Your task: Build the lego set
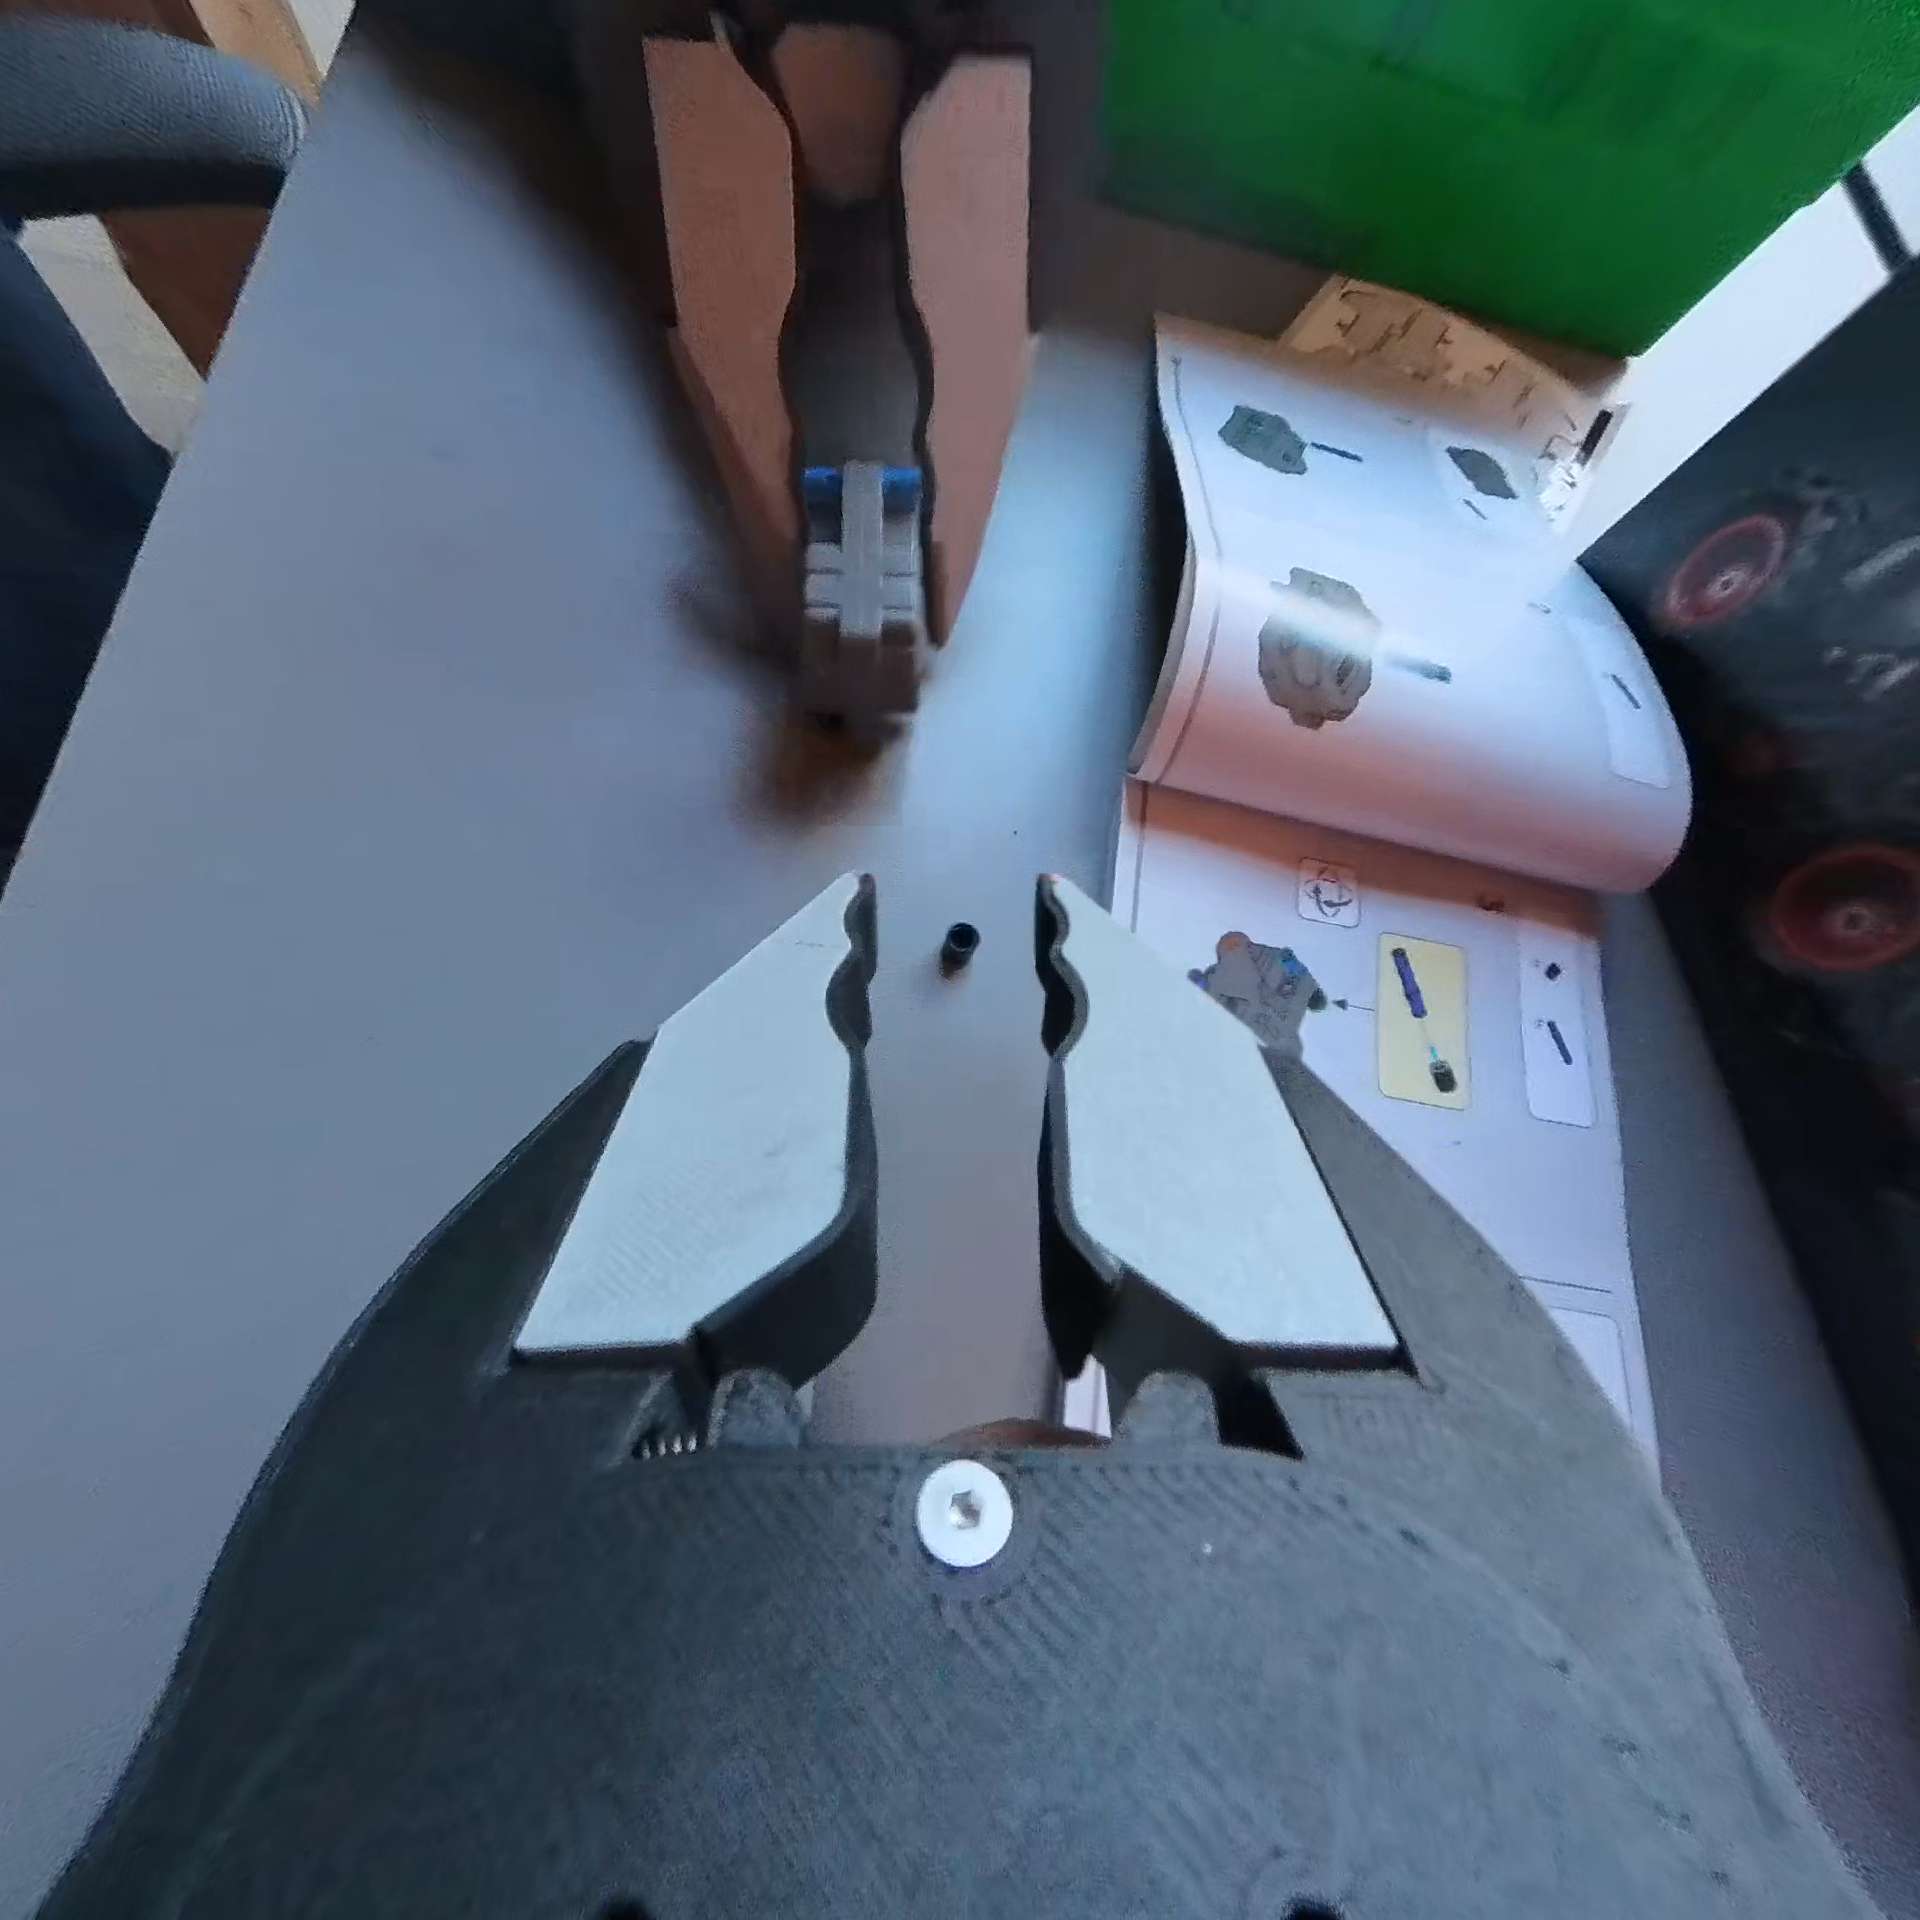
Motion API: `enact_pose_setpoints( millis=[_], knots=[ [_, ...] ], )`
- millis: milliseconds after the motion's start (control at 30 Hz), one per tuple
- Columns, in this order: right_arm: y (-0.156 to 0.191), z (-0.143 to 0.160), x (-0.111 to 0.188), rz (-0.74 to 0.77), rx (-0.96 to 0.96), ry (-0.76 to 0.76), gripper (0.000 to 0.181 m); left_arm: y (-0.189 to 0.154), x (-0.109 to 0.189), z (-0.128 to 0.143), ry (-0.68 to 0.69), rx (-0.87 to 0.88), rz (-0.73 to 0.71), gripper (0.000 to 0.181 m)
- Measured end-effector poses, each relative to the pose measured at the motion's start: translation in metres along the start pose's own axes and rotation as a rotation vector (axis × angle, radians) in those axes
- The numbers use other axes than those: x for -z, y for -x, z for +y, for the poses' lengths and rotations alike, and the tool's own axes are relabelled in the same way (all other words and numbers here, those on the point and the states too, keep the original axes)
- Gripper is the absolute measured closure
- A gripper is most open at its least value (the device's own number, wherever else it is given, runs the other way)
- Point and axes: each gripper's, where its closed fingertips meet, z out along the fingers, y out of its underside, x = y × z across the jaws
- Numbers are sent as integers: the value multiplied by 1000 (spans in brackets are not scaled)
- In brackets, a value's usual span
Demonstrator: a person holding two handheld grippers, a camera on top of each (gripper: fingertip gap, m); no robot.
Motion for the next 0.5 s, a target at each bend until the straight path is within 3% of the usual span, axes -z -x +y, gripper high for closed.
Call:
enact_pose_setpoints(
  millis=[100,233,500],
  knots=[
    [2,-2,-5,36,73,9,160,13,18,-2,0,-422,-334,158],
    [0,-5,-7,48,72,-4,163,14,30,-7,102,-957,-694,158],
    [0,-11,-4,61,84,-31,165,-1,36,-24,64,-1197,-804,158]
  ],
)
